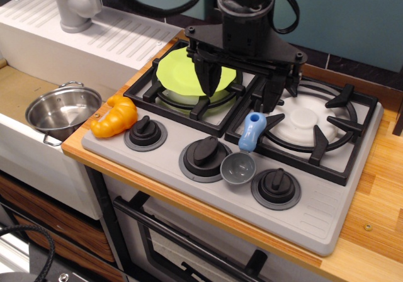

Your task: Put spoon on plate and croissant in pot or pan in sink

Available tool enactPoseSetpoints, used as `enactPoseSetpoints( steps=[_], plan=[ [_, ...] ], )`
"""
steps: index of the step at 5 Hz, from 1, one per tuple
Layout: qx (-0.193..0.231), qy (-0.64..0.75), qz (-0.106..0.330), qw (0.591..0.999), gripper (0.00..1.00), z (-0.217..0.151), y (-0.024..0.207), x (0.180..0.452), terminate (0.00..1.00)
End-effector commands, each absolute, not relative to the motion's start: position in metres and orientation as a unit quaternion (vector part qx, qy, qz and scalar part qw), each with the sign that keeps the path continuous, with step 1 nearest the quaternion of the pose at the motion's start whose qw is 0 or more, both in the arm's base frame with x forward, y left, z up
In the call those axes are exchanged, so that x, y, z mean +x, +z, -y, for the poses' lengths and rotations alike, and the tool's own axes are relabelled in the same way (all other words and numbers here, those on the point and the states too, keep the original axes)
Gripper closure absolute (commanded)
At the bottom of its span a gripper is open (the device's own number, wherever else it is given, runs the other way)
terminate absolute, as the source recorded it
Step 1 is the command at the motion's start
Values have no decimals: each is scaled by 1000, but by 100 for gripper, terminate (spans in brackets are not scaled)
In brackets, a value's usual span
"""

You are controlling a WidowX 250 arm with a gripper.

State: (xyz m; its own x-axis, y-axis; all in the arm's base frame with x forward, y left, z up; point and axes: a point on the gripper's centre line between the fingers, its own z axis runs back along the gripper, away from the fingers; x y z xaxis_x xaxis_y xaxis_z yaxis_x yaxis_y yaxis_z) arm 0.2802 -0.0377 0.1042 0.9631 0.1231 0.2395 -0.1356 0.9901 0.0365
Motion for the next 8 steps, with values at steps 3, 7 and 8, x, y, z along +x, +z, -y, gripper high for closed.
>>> enactPoseSetpoints(
  steps=[3, 7, 8],
  plan=[
    [-6, 62, 147, 987, 0, 44, 71, 290, 0],
    [-25, 50, 160, 985, 100, 45, 47, 299, 0],
    [-35, 50, 146, 987, 100, 46, 51, 301, 0]
  ],
)
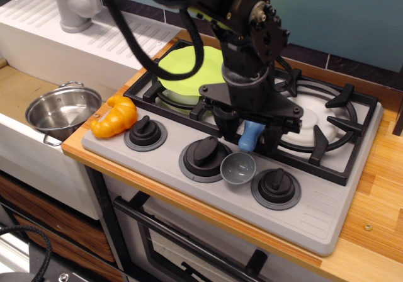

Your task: Put spoon on plate and croissant in pot or pan in sink

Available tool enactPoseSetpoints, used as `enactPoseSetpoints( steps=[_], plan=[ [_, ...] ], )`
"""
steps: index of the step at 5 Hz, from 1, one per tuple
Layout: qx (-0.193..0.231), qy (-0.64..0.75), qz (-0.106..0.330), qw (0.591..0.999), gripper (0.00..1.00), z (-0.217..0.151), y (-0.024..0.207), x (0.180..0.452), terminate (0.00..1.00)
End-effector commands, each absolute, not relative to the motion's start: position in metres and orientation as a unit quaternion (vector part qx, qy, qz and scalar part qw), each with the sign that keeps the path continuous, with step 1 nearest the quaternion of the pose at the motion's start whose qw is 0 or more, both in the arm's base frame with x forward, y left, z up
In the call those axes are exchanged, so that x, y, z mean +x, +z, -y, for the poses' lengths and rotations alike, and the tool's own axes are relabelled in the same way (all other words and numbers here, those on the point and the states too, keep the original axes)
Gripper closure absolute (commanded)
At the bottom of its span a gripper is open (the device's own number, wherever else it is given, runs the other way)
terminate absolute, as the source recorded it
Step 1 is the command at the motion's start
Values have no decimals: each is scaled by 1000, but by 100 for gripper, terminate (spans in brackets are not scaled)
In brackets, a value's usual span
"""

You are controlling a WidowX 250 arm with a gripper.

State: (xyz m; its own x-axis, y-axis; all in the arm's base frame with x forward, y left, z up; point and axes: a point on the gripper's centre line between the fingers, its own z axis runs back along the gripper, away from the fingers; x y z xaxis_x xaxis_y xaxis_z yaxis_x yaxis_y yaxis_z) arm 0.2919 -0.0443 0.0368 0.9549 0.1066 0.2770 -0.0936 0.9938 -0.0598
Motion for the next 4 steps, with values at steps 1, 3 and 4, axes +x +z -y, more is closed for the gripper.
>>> enactPoseSetpoints(
  steps=[1, 3, 4],
  plan=[
    [-38, 47, 131, 989, 100, 45, 60, 302, 0],
    [-8, 44, 105, 993, 100, 35, 96, 294, 0],
    [5, 38, 95, 995, 100, 28, 115, 294, 0]
  ],
)
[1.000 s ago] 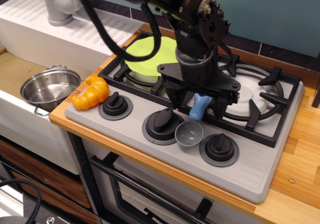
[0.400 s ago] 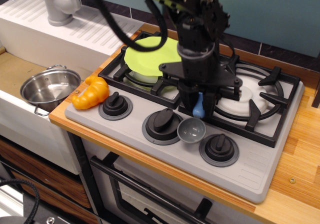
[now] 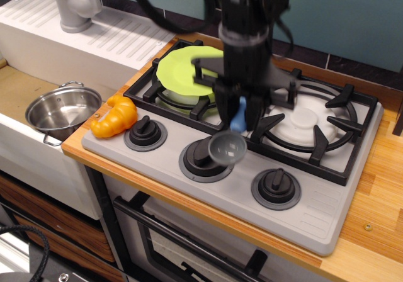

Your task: Put spoon on plate and croissant in pot or pan in sink

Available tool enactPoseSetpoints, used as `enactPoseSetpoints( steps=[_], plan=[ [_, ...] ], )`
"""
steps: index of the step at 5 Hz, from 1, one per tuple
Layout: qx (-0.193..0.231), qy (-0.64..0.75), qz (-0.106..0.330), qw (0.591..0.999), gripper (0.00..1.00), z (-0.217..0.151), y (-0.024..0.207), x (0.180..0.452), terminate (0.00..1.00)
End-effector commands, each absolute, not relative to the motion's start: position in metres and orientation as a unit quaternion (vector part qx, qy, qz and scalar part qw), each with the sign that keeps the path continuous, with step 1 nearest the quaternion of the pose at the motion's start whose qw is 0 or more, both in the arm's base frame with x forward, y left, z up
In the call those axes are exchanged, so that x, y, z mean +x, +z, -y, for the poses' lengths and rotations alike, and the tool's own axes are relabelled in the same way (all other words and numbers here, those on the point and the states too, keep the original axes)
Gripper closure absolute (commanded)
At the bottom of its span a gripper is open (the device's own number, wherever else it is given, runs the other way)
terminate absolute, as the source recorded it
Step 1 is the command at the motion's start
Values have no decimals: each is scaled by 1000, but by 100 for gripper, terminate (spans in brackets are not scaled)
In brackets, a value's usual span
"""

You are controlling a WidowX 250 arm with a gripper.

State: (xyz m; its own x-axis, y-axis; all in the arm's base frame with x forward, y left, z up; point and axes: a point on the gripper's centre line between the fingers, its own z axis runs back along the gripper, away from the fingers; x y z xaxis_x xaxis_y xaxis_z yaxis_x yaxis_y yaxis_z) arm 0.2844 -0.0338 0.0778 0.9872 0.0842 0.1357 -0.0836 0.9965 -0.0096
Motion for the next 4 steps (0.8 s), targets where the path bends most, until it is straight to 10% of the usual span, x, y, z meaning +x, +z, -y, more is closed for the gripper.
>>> enactPoseSetpoints(
  steps=[1, 4],
  plan=[
    [17, 10, 114, 993, 100, 6, 117, 308, 0],
    [9, -63, 144, 988, 100, -52, 105, 351, 0]
  ],
)
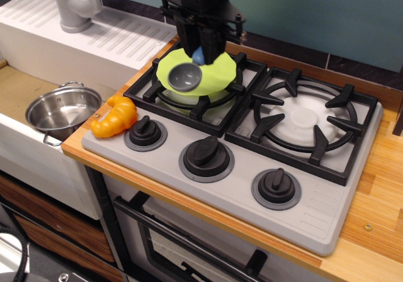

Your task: Put spoon on plate and croissant in pot or pan in sink

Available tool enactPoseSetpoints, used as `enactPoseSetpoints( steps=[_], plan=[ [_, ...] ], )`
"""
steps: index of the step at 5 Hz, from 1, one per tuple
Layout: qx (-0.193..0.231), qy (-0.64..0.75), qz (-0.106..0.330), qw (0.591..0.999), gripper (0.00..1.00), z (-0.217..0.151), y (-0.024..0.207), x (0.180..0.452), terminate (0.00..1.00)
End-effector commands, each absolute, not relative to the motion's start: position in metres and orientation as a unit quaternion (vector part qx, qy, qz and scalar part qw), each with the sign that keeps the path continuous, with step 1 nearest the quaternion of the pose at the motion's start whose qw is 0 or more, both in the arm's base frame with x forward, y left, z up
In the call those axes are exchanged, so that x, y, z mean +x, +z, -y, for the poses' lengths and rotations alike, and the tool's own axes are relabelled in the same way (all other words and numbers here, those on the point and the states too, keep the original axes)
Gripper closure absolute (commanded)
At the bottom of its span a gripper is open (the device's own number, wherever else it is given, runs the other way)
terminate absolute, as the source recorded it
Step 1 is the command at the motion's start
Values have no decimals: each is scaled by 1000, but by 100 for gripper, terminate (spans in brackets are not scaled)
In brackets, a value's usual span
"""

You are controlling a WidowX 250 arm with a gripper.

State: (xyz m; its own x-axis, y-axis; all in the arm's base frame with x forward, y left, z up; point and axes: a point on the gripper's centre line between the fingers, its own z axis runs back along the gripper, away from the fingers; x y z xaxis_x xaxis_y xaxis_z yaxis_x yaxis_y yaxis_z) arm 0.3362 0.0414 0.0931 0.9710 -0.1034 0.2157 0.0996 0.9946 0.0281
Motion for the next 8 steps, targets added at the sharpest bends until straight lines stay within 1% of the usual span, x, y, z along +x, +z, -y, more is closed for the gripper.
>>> enactPoseSetpoints(
  steps=[1, 2, 3, 4, 5, 6, 7, 8],
  plan=[
    [-3, -71, 144, 987, 100, -62, 101, 362, 0],
    [-17, -71, 144, 987, 100, -64, 92, 369, 0],
    [-19, -72, 148, 986, 100, -60, 87, 369, 0],
    [-18, -63, 145, 987, 0, -53, 89, 366, 0],
    [-20, -58, 142, 988, 0, -47, 93, 357, 0],
    [-13, -51, 128, 990, 0, -41, 109, 339, 0],
    [-4, -48, 111, 993, 0, -39, 131, 325, 0],
    [5, -54, 105, 993, 0, -43, 144, 320, 0]
  ],
)
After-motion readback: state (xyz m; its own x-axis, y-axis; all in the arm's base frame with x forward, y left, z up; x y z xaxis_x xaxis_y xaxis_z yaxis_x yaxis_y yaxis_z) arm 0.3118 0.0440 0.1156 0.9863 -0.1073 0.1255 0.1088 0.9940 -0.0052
